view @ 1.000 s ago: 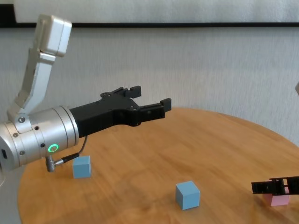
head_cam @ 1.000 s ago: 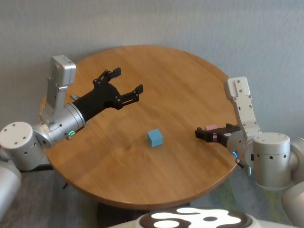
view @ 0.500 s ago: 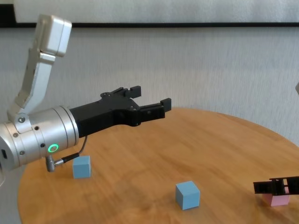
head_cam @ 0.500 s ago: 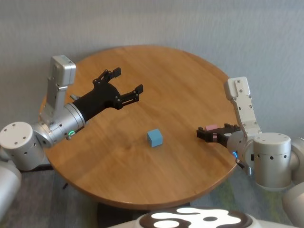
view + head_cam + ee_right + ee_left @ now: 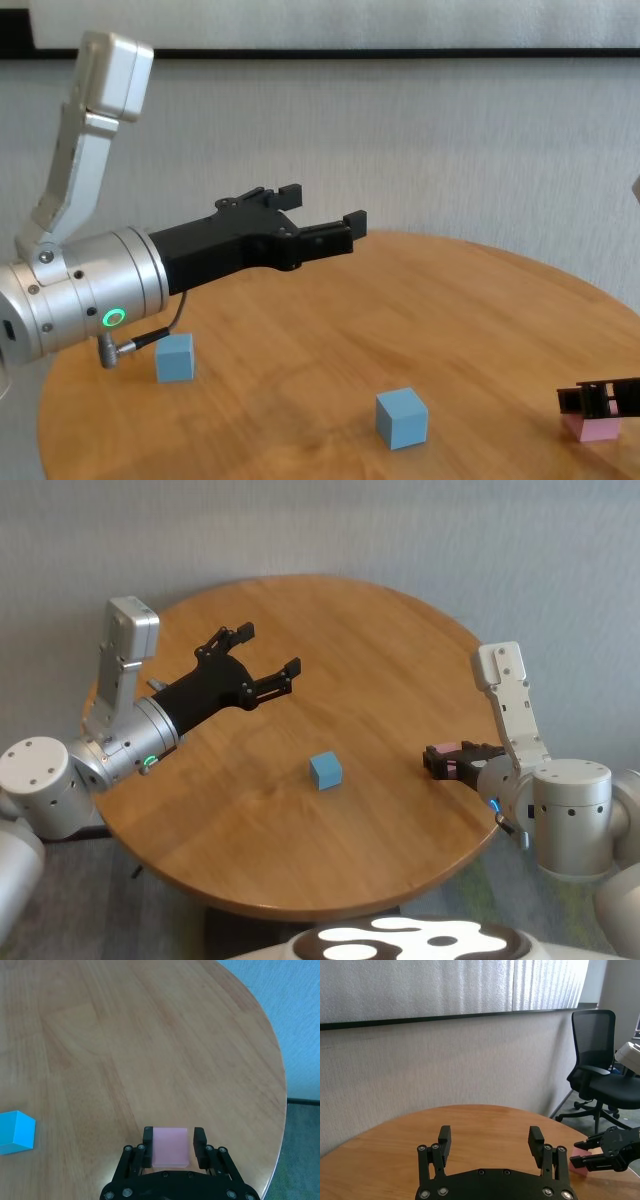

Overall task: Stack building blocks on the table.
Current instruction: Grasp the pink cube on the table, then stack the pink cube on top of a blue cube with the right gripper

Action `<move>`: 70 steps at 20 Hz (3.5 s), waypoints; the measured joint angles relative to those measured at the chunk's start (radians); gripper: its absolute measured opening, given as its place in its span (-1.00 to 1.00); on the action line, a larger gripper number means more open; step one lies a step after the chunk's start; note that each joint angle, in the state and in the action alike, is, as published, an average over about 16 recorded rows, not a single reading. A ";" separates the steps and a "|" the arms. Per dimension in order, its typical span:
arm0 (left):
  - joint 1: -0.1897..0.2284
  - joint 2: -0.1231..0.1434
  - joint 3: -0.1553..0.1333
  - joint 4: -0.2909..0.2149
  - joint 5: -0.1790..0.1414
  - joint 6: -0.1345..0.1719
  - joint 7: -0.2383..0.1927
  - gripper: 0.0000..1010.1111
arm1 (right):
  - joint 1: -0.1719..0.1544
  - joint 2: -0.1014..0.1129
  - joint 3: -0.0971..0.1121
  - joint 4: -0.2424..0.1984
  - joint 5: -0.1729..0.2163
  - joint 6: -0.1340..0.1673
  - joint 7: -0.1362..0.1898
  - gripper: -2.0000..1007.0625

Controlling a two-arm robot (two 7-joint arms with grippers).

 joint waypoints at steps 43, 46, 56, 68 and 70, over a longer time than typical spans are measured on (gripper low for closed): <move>0.000 0.000 0.000 0.000 0.000 0.000 0.000 0.98 | 0.022 -0.003 -0.054 -0.050 -0.040 -0.039 0.098 -0.29; 0.000 0.000 0.000 0.000 0.000 0.000 0.000 0.98 | 0.036 -0.010 -0.072 -0.051 -0.045 -0.039 0.121 -0.29; 0.000 0.000 0.000 0.000 0.000 0.000 0.000 0.98 | 0.084 -0.051 -0.124 -0.030 -0.068 -0.013 0.171 -0.29; 0.000 0.000 0.000 0.000 0.000 0.000 0.000 0.98 | 0.112 -0.085 -0.159 -0.005 -0.110 0.020 0.193 -0.29; 0.000 0.000 0.000 0.000 0.000 0.000 0.000 0.98 | 0.114 -0.087 -0.161 -0.003 -0.117 0.026 0.196 -0.29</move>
